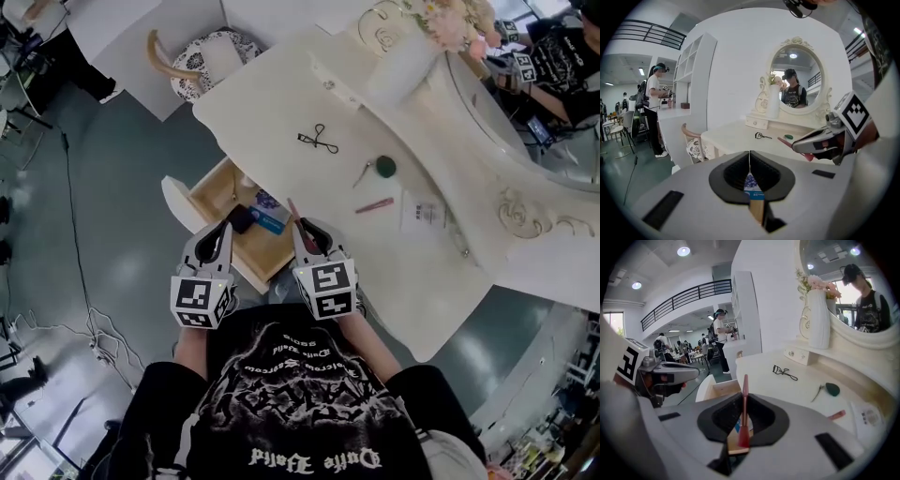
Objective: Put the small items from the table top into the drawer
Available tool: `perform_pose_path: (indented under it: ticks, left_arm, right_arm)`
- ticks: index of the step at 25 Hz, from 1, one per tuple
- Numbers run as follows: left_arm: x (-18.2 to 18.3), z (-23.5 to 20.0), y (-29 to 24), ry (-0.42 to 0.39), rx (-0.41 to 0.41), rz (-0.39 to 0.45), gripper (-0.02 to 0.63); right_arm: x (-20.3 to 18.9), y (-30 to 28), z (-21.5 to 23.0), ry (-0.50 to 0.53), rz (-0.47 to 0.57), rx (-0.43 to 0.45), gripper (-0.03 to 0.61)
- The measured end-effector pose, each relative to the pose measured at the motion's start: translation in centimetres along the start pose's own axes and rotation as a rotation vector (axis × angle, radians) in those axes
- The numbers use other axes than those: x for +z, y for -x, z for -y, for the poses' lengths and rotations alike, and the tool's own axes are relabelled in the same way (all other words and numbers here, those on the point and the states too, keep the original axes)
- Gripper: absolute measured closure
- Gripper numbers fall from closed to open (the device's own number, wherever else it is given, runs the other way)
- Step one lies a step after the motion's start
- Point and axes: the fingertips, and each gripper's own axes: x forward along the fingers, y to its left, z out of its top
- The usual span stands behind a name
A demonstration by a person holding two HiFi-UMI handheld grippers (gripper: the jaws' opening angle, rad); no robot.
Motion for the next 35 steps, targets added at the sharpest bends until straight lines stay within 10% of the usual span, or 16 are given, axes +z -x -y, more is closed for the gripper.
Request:
perform_pose_path:
  ticks: [35]
  left_arm:
    - [-0.8,-9.7,-0.5,0.045,-0.021,-0.040,0.597]
  right_arm:
    - [-5.1,-11.2,-3.8,-0.004,-0.239,-0.007,0.528]
